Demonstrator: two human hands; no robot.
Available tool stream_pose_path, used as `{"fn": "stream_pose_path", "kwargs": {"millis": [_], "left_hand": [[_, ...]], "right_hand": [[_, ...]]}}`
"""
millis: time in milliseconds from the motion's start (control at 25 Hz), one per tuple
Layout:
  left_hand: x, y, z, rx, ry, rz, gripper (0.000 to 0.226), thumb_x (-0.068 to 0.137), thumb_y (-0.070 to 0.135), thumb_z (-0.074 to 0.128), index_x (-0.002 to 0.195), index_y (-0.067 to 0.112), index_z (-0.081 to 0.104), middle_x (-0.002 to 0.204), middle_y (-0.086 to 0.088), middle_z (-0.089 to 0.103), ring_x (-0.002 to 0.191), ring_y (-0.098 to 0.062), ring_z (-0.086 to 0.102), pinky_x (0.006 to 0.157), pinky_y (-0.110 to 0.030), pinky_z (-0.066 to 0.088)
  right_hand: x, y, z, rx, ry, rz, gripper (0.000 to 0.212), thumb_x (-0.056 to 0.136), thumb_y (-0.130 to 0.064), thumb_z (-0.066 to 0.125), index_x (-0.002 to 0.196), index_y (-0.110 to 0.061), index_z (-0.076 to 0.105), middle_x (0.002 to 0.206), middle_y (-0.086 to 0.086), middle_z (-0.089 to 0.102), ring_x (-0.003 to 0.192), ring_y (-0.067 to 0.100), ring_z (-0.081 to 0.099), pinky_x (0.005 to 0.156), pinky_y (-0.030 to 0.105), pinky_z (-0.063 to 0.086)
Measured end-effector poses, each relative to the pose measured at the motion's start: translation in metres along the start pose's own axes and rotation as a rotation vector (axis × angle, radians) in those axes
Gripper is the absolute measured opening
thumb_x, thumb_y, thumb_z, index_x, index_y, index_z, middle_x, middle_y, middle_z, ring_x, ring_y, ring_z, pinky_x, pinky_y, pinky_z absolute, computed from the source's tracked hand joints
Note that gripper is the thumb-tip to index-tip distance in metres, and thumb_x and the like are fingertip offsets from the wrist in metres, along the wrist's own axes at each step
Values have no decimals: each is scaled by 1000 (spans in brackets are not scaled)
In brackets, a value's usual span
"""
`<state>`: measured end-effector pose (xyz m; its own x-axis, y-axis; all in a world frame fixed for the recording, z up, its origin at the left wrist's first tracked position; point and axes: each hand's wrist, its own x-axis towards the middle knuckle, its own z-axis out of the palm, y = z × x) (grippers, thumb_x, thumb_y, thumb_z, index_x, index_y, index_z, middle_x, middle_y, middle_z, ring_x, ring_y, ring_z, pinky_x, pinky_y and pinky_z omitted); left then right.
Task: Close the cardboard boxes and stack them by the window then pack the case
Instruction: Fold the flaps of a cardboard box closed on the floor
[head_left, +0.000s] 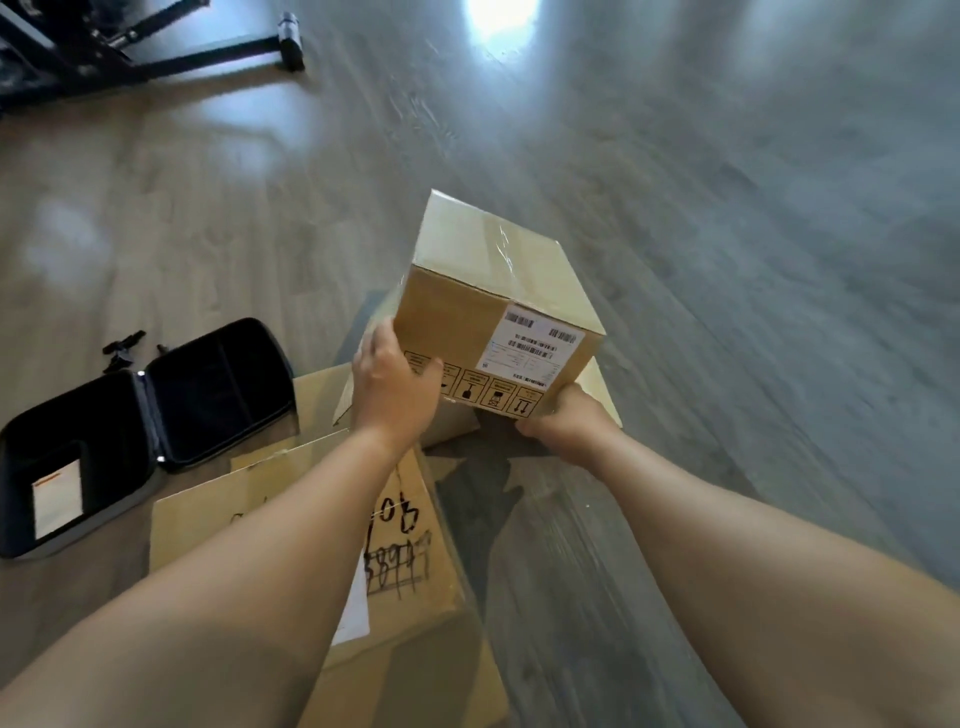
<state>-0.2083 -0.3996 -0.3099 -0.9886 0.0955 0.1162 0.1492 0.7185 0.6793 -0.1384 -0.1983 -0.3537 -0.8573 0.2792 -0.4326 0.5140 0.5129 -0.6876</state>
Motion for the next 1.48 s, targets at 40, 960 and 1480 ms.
{"fn": "stream_pose_path", "kwargs": {"millis": [40,960,1480], "left_hand": [[-4,5,8,-1,-51,5,57,90,31,67,139,22,39,128,1,53,113,-16,48,88,-33,45],[2,24,100,47,-44,-380,18,100,25,56,93,8,55,86,-4,55,80,-22,54,55,-25,32],[68,130,39,-63,265,137,17,92,19,57,105,18,69,88,6,67,81,-13,61,67,-21,44]], "right_hand": [[-1,4,-7,-21,29,6,49,83,-37,68,130,-28,57,124,3,64,106,25,62,83,36,55],[37,52,-64,-260,293,-59,44,92,-54,61,122,-22,60,117,14,59,99,30,57,78,34,48],[31,9,-77,-33,303,-187,40,95,-52,59,107,-16,72,90,-4,69,81,18,62,64,33,49]]}}
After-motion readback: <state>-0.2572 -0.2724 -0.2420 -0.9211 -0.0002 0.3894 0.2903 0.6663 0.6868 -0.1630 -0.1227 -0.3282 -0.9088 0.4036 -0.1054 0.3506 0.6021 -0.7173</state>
